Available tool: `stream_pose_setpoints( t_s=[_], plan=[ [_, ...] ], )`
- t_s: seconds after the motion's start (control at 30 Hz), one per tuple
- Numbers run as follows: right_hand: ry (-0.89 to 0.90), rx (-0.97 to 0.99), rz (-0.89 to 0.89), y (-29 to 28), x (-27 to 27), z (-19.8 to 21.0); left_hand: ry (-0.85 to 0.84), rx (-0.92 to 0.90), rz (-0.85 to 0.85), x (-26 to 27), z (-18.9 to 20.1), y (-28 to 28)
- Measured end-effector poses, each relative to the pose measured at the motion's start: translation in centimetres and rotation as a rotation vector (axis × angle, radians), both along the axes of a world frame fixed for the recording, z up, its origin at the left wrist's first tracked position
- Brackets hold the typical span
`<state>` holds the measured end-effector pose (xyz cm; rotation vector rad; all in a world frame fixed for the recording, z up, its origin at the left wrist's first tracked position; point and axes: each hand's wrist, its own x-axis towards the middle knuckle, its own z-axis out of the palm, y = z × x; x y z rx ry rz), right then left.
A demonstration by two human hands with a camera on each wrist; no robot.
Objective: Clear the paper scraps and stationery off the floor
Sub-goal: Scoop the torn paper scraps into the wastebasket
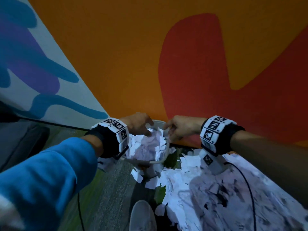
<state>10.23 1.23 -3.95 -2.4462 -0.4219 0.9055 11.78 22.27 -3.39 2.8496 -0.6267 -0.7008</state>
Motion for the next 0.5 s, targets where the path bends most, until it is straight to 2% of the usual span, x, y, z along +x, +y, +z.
stream_pose_setpoints(
  t_s=[0.13,0.23,0.37,0.5],
  plan=[
    [-0.013,-0.113,0.013,-6.9,-3.1,1.9,0.019,-0.111,-0.125,-1.4,1.5,-6.5],
    [0.025,-0.258,0.023,-13.6,-6.1,-0.1,0.024,-0.116,-0.262,-3.9,0.6,-12.7],
    [0.255,-0.339,-0.107,-23.7,-11.1,-7.3,0.185,-0.025,-0.436,-6.6,-5.5,-20.2],
    [0.34,-0.342,-0.227,-30.4,-16.1,-14.3,0.354,0.031,-0.51,-9.1,-13.2,-26.1]
  ],
)
